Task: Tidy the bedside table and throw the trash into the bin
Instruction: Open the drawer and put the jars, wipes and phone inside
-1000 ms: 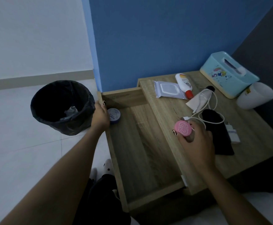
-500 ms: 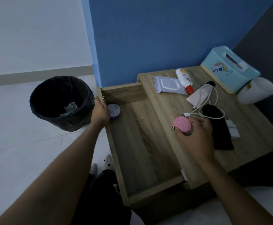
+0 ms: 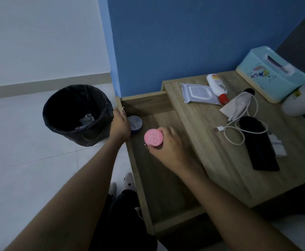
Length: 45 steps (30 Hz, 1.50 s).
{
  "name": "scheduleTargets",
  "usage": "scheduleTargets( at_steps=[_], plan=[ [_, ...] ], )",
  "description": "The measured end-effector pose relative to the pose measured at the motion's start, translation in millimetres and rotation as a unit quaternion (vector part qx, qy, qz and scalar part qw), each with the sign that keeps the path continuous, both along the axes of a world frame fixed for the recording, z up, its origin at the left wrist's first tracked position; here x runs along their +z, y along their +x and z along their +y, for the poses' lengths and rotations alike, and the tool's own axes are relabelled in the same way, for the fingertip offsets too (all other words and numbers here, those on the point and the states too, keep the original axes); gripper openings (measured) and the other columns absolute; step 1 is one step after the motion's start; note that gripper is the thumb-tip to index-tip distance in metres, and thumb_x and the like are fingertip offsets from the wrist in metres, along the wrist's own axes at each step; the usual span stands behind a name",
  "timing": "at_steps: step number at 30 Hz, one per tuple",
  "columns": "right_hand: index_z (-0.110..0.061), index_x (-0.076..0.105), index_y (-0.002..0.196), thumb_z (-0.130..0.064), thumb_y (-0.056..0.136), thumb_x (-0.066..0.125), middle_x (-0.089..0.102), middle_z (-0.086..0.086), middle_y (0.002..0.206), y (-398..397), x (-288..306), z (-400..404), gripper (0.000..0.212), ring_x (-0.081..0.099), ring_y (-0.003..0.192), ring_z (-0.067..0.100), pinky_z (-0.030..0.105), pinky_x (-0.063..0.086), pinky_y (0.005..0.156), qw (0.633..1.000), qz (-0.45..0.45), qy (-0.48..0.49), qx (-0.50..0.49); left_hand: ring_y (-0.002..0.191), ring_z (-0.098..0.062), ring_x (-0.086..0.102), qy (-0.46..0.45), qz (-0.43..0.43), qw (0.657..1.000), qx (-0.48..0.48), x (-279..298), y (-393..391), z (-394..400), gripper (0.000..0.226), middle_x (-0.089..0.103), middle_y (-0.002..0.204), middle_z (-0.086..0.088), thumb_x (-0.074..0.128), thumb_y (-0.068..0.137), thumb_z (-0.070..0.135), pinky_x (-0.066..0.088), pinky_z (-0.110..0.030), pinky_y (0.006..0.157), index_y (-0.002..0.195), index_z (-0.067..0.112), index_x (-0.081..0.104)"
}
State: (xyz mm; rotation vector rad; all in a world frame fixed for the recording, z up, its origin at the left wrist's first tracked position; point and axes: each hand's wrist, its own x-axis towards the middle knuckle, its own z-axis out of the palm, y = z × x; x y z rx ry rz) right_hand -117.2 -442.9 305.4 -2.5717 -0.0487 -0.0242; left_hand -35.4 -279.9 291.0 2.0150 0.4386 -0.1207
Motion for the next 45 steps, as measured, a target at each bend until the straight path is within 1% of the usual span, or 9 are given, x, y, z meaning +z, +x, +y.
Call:
scheduleTargets(
  at_steps=[7,13,19,23,29,35,39,42,45],
  plan=[
    [-0.011,0.045,0.132,-0.040,0.086,0.067,0.046,0.010,0.137,28.2,-72.0,43.3,0.059,0.047,0.123,0.023,0.037,0.042,0.102,0.990,0.141,0.027,-0.001,0.123,-0.035,0.052,0.002,-0.013,1.000,-0.004,-8.3,2.8,2.5,0.044,0.050,0.137,-0.019,0.022,0.103,0.033,0.044,-0.047,0.101,0.143,0.015,0.022],
    [-0.011,0.045,0.133,-0.037,0.087,0.065,0.046,0.011,0.138,44.3,-106.7,63.2,0.056,0.045,0.124,0.023,0.031,0.036,0.099,0.989,0.137,0.045,-0.014,0.122,-0.035,0.052,0.012,-0.023,1.000,-0.003,-12.6,4.7,2.2,0.045,0.050,0.137,-0.019,0.021,0.103,0.032,0.043,-0.042,0.097,0.144,0.014,0.021],
    [-0.014,0.054,0.121,-0.028,0.086,0.068,0.048,0.011,0.128,50.8,-112.5,67.5,0.040,0.048,0.110,0.022,0.025,0.036,0.082,0.993,0.087,0.073,-0.019,0.121,-0.036,0.053,0.012,-0.035,0.999,0.000,-16.1,5.7,1.7,0.044,0.051,0.136,-0.019,0.021,0.103,0.032,0.043,-0.041,0.097,0.143,0.013,0.024],
    [-0.014,0.050,0.130,-0.030,0.087,0.066,0.045,0.011,0.136,51.4,-113.2,62.7,0.048,0.047,0.122,0.026,0.038,0.045,0.098,0.995,0.099,0.030,-0.011,0.121,-0.034,0.052,0.021,-0.037,0.999,-0.003,-14.7,4.7,0.0,0.045,0.050,0.137,-0.018,0.020,0.103,0.034,0.042,-0.038,0.093,0.142,0.013,0.024],
    [-0.018,0.052,0.127,-0.032,0.088,0.065,0.057,0.006,0.128,48.6,-114.0,63.1,0.044,0.055,0.116,0.023,0.038,0.048,0.096,0.995,0.096,0.037,-0.012,0.122,-0.035,0.052,0.027,-0.028,0.999,-0.007,-11.5,4.3,0.7,0.046,0.050,0.138,-0.017,0.020,0.103,0.035,0.044,-0.043,0.097,0.143,0.014,0.022],
    [-0.015,0.045,0.134,-0.027,0.087,0.066,0.048,0.008,0.137,48.0,-84.4,56.8,0.053,0.047,0.126,0.025,0.040,0.043,0.103,0.991,0.121,0.060,-0.020,0.121,-0.037,0.053,0.031,-0.026,0.999,0.000,-10.8,4.3,-0.6,0.046,0.052,0.135,-0.019,0.020,0.102,0.037,0.045,-0.048,0.099,0.142,0.015,0.024],
    [-0.018,0.038,0.143,-0.027,0.086,0.066,0.043,0.006,0.143,50.0,-25.5,39.8,0.064,0.043,0.131,0.020,0.031,0.039,0.103,0.994,0.033,0.080,-0.060,0.116,-0.037,0.056,0.033,-0.025,0.999,0.006,-10.9,3.1,-1.1,0.046,0.055,0.130,-0.019,0.021,0.101,0.039,0.047,-0.052,0.096,0.141,0.017,0.025],
    [-0.018,0.046,0.138,-0.025,0.086,0.063,0.052,0.005,0.133,62.5,13.7,18.4,0.055,0.052,0.120,0.020,0.032,0.046,0.095,0.993,-0.051,0.084,-0.062,0.116,-0.038,0.056,0.031,-0.029,0.999,0.005,-9.2,1.9,-1.5,0.045,0.055,0.130,-0.020,0.021,0.101,0.039,0.047,-0.051,0.096,0.141,0.017,0.025],
    [-0.013,0.053,0.131,-0.013,0.081,0.057,0.057,0.007,0.127,81.4,43.5,-7.6,0.049,0.052,0.119,0.024,0.034,0.042,0.099,0.985,-0.125,0.078,-0.090,0.119,-0.038,0.054,0.024,-0.025,0.999,0.003,-8.1,0.3,-1.6,0.046,0.053,0.133,-0.019,0.021,0.102,0.039,0.046,-0.050,0.097,0.143,0.019,0.023]
  ],
)
